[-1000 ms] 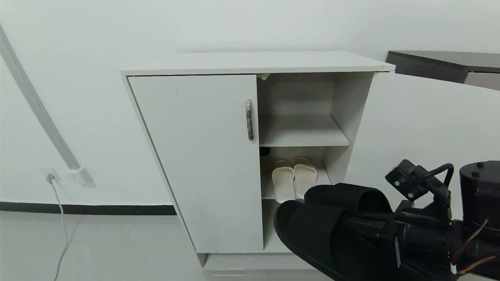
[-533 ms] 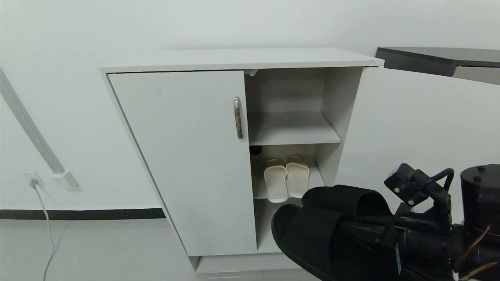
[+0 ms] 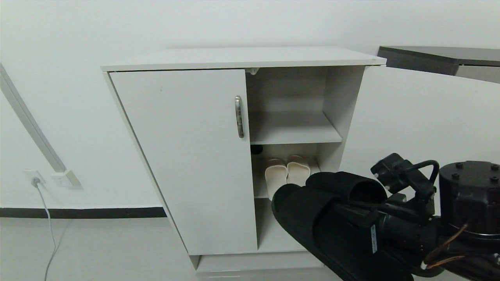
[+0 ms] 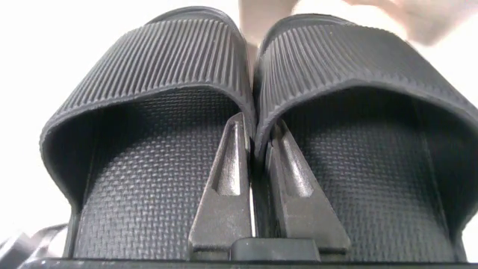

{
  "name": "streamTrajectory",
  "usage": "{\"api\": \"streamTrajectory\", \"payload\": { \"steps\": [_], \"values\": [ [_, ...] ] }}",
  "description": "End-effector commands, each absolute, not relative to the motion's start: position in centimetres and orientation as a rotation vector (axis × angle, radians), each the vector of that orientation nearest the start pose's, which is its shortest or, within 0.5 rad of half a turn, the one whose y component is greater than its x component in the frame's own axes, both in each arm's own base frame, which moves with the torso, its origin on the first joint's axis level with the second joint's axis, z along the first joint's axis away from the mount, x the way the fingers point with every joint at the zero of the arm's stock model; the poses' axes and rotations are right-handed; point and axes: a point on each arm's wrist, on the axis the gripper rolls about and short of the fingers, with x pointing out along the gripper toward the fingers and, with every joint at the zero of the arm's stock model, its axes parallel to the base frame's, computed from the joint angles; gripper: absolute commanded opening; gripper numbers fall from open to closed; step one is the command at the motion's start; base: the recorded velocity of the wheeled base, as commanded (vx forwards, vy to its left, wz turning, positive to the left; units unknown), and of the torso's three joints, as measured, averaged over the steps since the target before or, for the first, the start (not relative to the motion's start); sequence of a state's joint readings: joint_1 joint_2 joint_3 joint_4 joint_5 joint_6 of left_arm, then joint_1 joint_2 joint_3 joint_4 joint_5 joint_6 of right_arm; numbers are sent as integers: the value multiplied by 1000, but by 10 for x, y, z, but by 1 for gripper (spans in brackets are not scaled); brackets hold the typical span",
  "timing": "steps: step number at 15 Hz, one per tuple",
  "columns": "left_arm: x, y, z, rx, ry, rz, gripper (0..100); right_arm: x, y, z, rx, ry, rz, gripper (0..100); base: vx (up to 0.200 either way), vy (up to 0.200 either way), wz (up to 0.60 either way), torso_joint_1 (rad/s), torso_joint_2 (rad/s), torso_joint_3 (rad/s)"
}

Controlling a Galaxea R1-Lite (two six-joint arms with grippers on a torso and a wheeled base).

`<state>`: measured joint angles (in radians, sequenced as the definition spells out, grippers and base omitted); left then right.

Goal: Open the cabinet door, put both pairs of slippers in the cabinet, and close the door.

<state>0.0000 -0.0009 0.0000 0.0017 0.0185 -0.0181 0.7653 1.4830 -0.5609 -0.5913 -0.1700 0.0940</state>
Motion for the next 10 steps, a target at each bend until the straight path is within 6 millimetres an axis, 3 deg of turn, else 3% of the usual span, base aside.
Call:
{"api": "streamTrajectory", "payload": {
  "steps": [1, 3, 6, 10],
  "values": [
    [-23, 0, 75, -18, 1, 17, 0, 175, 214, 155, -59, 359, 452, 0, 0, 0, 0, 0, 0, 0],
    [-23, 0, 75, -18, 1, 17, 0, 193, 240, 149, -82, 313, 265, 0, 0, 0, 0, 0, 0, 0],
    [-23, 0, 75, -17, 1, 17, 0, 205, 261, 169, -37, 267, 194, 0, 0, 0, 0, 0, 0, 0],
    [-23, 0, 75, -17, 3, 14, 0, 194, 274, 206, 0, 304, 169, 0, 0, 0, 0, 0, 0, 0]
  ]
}}
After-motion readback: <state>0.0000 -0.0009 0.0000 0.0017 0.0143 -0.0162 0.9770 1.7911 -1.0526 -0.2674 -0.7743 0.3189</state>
